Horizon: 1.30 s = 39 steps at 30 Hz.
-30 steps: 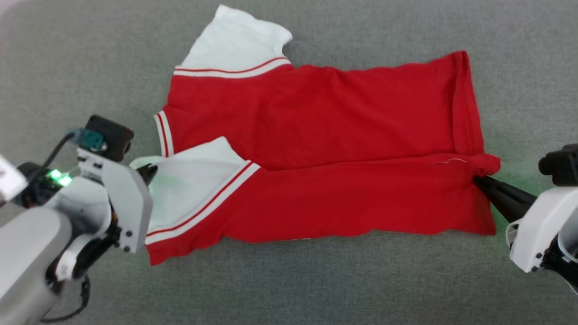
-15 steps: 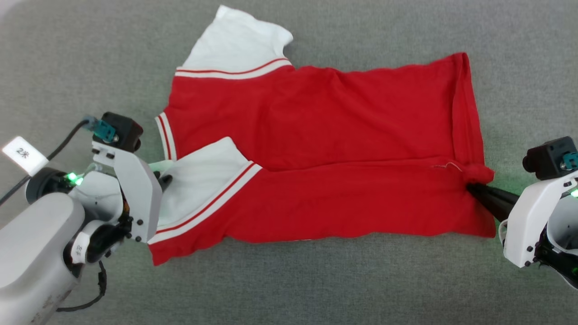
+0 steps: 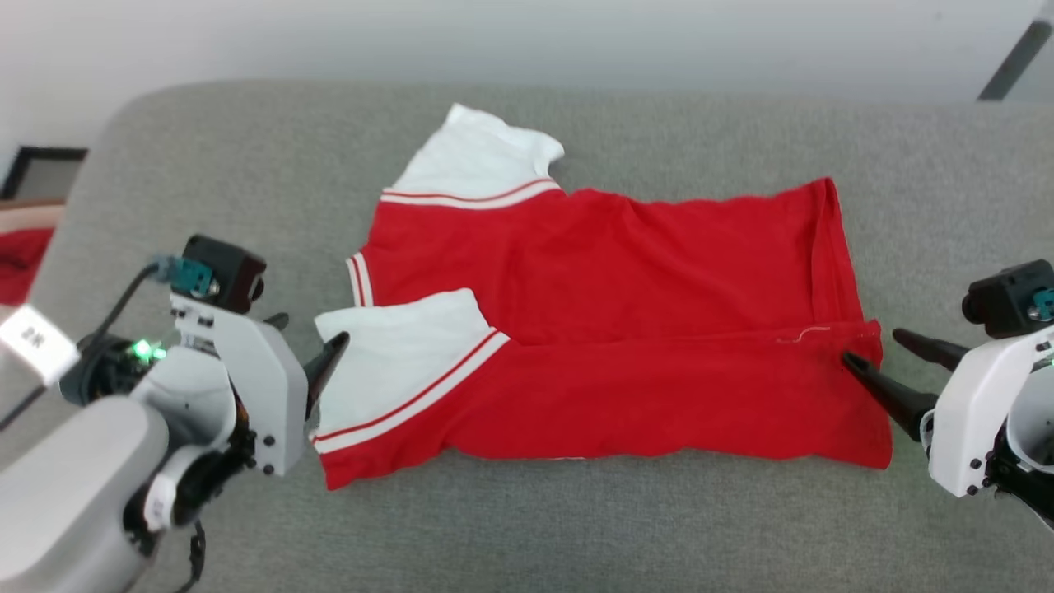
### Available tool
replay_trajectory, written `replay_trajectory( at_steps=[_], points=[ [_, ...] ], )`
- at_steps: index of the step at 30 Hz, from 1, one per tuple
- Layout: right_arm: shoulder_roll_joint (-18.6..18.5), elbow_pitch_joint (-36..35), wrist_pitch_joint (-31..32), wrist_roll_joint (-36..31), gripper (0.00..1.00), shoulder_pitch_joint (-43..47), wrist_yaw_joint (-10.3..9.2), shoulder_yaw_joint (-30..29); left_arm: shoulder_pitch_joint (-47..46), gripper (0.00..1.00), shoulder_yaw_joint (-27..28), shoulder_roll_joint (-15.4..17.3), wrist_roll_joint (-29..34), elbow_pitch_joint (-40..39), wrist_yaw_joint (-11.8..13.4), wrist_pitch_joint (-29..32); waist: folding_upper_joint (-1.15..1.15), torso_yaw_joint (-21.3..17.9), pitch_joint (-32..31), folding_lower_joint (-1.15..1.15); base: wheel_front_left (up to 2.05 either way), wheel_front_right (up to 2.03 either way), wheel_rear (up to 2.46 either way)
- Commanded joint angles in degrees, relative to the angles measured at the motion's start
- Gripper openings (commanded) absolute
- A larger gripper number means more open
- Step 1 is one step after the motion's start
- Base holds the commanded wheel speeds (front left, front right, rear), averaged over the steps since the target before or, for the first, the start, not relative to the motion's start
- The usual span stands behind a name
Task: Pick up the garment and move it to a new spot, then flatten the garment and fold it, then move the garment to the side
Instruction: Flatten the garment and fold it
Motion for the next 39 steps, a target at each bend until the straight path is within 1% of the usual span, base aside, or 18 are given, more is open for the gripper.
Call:
replay_trajectory(
  at_steps=[1, 4, 5, 9, 13, 17, 20, 22, 24, 29, 30, 32, 34, 35, 37, 38, 39],
  points=[
    [0.08, -0.97, -1.75, -0.71, 1.00, 1.41, -0.06, -1.20, 2.19, 1.00, 0.49, 0.31, 0.13, -1.85, 1.21, -1.58, 0.00, 1.46, -3.88, 0.00, 0.00, 0.00, 0.00],
    [-0.04, -3.51, -4.69, -2.03, 1.00, 2.57, -0.06, -2.15, 4.98, 1.00, 1.03, 1.15, 0.27, -4.77, 3.28, -3.75, 0.00, 1.68, -5.52, 0.00, 0.00, 0.00, 0.00],
    [-0.04, -3.51, -4.69, -2.03, 1.00, 2.57, -0.06, -2.15, 4.98, 1.00, 1.03, 1.15, 0.27, -4.77, 3.28, -3.75, 0.00, 1.68, -5.52, 0.00, 0.00, 0.00, 0.00],
    [0.76, -6.61, -8.80, -3.91, 1.00, 5.12, -0.06, -4.74, 8.64, 1.00, 1.39, 2.27, -0.27, -8.52, 5.80, -5.29, 0.00, 1.44, -7.15, 0.00, 0.00, 0.00, 0.00],
    [2.62, -10.55, -11.48, -6.39, 1.00, 8.17, -0.06, -8.79, 11.58, 1.00, 2.07, 3.18, -2.22, -11.12, 7.86, -5.35, 0.00, 0.52, -7.84, 0.00, 0.00, 0.00, 0.00],
    [5.01, -15.00, -11.38, -8.37, 1.00, 11.37, -0.06, -12.05, 12.73, 1.00, 2.90, 4.18, -4.24, -11.80, 8.92, -4.06, 0.00, -1.64, -7.44, 0.00, 0.00, 0.00, 0.00],
    [7.02, -18.17, -10.34, -9.46, 1.00, 13.78, -0.06, -14.28, 12.27, 1.00, 3.27, 4.72, -6.30, -10.56, 9.32, -1.48, 0.00, -3.35, -6.53, 0.00, 0.00, 0.00, 0.00],
    [8.33, -20.06, -9.70, -10.19, 1.00, 14.92, -0.06, -15.68, 11.54, 1.00, 3.96, 4.41, -8.62, -9.14, 9.83, 0.83, 0.00, -4.68, -5.75, 0.00, 0.00, 0.00, 0.00],
    [9.60, -21.52, -9.04, -10.53, 1.00, 16.12, -0.06, -16.59, 10.72, 1.00, 4.03, 4.42, -10.66, -7.29, 10.10, 3.86, 0.00, -5.92, -4.97, 0.00, 0.00, 0.00, 0.00],
    [12.04, -23.75, -8.13, -11.27, 1.00, 17.26, -0.06, -17.66, 8.34, 1.00, 4.32, 4.10, -15.17, -1.34, 11.78, 11.72, 0.00, -8.83, -2.65, 0.00, 0.00, 0.00, 0.00],
    [12.51, -23.81, -8.26, -11.34, 1.00, 17.36, -0.06, -18.09, 7.95, 0.98, 4.22, 3.62, -16.17, -0.09, 12.13, 13.18, 0.00, -9.23, -2.22, 0.00, 0.00, 0.00, 0.00],
    [13.26, -24.07, -8.49, -11.58, 1.00, 17.37, -0.06, -18.54, 7.27, 0.94, 3.44, 3.68, -17.19, 2.28, 12.66, 16.55, 0.00, -10.04, -1.34, 0.00, 0.00, 0.00, 0.00],
    [13.82, -24.13, -8.58, -11.63, 1.00, 17.20, -0.06, -18.78, 6.35, 0.95, 3.21, 3.04, -18.39, 4.14, 13.63, 19.21, 0.00, -10.75, -0.46, 0.00, 0.00, 0.00, 0.00],
    [14.03, -24.11, -8.69, -11.68, 1.00, 17.16, -0.06, -19.00, 5.93, 0.95, 3.05, 2.71, -18.62, 4.95, 13.71, 20.14, 0.00, -10.97, -0.04, 0.00, 0.00, 0.00, 0.00],
    [14.52, -24.00, -8.86, -11.64, 1.00, 17.04, -0.06, -19.37, 5.39, 0.91, 2.52, 2.14, -19.15, 7.02, 13.90, 21.82, 0.00, -11.40, 0.77, 0.00, 0.00, 0.00, 0.00],
    [14.73, -24.04, -8.89, -11.49, 1.00, 16.90, -0.06, -19.32, 5.02, 0.91, 2.37, 1.88, -19.19, 8.10, 13.85, 22.30, 0.00, -11.61, 1.16, 0.00, 0.00, 0.00, 0.00],
    [14.87, -24.08, -8.99, -11.41, 1.00, 16.68, -0.06, -19.28, 4.70, 0.88, 2.16, 1.45, -19.45, 9.22, 13.95, 22.93, 0.00, -11.77, 1.50, 0.00, 0.00, 0.00, 0.00]
  ],
)
